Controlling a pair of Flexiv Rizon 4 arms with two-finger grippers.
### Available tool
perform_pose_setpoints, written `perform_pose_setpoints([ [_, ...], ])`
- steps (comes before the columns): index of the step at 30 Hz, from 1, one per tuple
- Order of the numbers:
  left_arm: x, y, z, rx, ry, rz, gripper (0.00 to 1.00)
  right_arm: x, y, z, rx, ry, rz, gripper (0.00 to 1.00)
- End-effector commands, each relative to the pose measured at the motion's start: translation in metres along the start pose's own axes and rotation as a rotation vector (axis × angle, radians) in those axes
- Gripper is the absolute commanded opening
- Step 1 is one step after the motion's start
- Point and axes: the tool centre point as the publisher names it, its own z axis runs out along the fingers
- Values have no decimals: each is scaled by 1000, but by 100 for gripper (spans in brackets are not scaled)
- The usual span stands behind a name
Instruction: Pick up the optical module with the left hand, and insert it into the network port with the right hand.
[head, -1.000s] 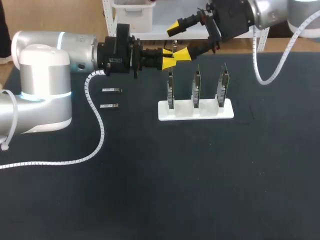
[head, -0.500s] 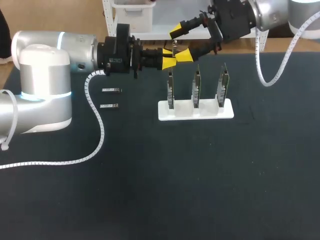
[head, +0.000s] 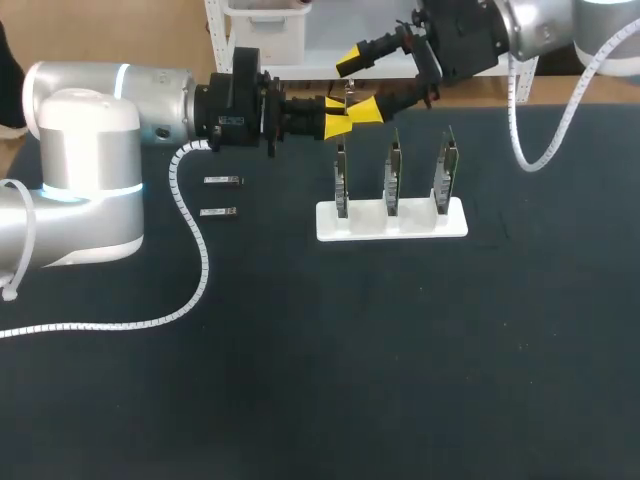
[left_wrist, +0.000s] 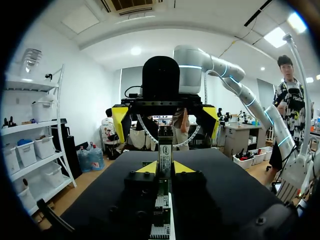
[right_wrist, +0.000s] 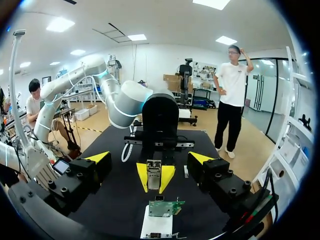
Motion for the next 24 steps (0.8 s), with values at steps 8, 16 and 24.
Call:
perform_pose_setpoints([
  [8, 0, 0, 0, -1, 2, 0, 0, 2, 0, 2, -5, 2, 4, 100],
  [16, 0, 0, 0, -1, 2, 0, 0, 4, 0, 3, -3, 5, 16, 100],
  [24, 0, 0, 0, -1, 2, 0, 0, 2, -1, 3, -3, 5, 14, 100],
])
